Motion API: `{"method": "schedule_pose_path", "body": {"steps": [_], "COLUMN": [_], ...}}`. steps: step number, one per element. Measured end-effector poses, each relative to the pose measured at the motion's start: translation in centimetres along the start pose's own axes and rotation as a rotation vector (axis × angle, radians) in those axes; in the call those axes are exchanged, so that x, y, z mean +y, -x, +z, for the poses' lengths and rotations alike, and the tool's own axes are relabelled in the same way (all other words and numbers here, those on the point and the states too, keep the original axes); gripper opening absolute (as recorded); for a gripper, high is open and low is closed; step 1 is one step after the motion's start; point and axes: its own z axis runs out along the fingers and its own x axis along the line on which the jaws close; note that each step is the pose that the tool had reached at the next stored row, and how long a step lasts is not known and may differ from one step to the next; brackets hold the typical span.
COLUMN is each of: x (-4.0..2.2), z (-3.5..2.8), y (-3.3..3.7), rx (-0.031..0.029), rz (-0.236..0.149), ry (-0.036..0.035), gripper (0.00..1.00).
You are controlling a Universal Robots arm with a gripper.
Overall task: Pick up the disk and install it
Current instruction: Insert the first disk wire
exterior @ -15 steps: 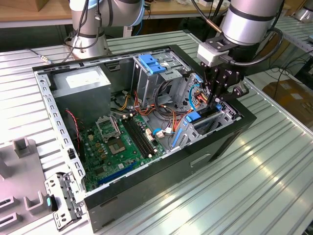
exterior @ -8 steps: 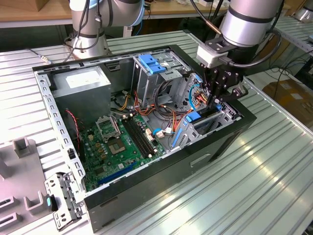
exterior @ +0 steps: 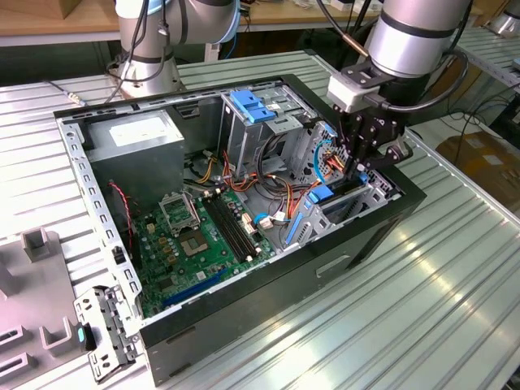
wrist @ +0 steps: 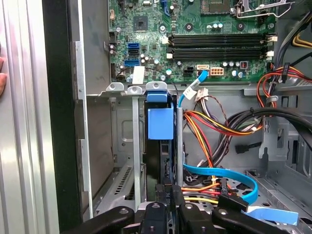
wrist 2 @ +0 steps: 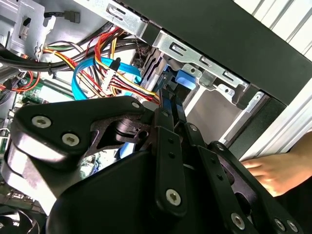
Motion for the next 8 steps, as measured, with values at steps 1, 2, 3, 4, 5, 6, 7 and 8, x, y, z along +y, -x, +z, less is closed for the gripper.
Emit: {"method": "schedule_pose_path", "body": {"steps": [1,2,3,4,5,6,7,8], "x": [0.0,0.0,0.0,0.0,0.0,0.01,0.01,0.02], "z": [-0.02,-0.01,0.0,0.0,0.03,0.07,0.12,0.17], "y": [-0.03,-0.07,-0.08,-0.08,-0.09,-0.09,-0.1,-0.11], "rx": [0.0003,0.0004,0.0003,0.0003,0.0004,0.0003,0.0002,0.0001], "rz": [0.001,0.005,0.005,0.005,0.005,0.005,0.005,0.005], "ry": [0.0001,0.0003,0.0004,0.0003,0.0003,0.0003,0.0003,0.0004], "gripper": [0.16,0.16,0.16,0.16,0.16,0.16,0.16,0.16]}}
